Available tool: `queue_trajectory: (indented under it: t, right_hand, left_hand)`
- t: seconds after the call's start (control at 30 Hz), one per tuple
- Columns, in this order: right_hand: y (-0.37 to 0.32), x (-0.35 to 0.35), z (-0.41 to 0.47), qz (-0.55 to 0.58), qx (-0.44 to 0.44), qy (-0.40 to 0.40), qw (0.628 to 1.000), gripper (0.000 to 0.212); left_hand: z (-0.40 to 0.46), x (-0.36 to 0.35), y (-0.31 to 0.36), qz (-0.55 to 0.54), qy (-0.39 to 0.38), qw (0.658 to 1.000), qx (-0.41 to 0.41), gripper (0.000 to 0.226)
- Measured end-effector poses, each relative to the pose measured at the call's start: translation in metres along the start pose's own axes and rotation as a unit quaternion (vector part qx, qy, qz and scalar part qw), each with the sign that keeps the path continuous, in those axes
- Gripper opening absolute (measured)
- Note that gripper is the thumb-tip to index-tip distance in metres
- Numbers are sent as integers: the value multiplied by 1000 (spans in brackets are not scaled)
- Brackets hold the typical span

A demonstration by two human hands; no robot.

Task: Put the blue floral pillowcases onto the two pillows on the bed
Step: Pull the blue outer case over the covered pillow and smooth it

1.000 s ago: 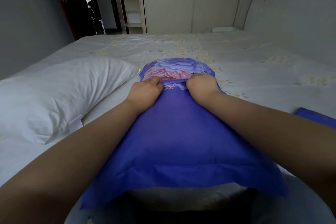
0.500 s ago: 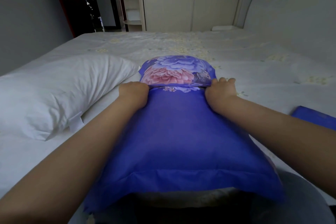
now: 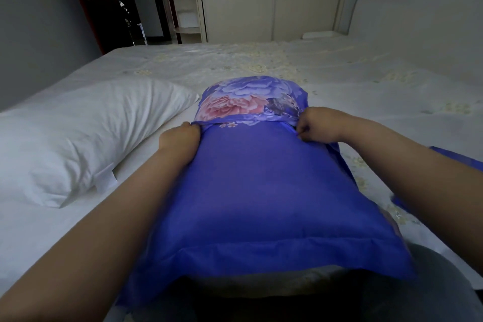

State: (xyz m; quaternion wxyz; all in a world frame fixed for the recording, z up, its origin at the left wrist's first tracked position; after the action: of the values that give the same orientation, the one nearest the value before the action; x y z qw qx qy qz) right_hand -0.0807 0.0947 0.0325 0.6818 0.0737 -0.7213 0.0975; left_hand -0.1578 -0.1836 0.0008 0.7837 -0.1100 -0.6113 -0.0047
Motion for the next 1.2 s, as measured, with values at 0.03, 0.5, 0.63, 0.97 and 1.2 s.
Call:
queue_trajectory:
  t: [0.03,0.5,0.63,0.97,1.2]
  right_hand:
    - [-2,-1,-1,9,-2,19,1000,18]
    - [-18,-13,-17,-89,24,143,985,20]
    - [-21,-7,-12,-229,-94,-15,969,33]
    - [-21,-4,6,-184,-31,-164,969,19]
    - [9,3,-1,42,-18,-116,992,18]
  left_hand:
    - [0,5,2,33,-34,999,0,34]
    - [6,-29,-32,-134,23,989,66,27]
    - [13,-25,-24,-131,-173,976,17,13]
    - [-12,-17,-19,-252,129,959,25,19]
    - [-12,-19,-18,-265,185,942,86,18]
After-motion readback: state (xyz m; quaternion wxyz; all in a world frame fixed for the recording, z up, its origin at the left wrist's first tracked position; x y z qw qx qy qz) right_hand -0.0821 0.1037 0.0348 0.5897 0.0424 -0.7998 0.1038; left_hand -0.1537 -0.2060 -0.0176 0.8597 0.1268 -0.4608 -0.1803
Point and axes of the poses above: each hand's wrist, its own z-axis towards the middle knuckle, its own x-axis out of the back of the hand, y = z × x, the point moved 4 cm from there along z, towards the middle knuckle, and after that the axes turned 10 degrees about x, right-handed, at the moved point
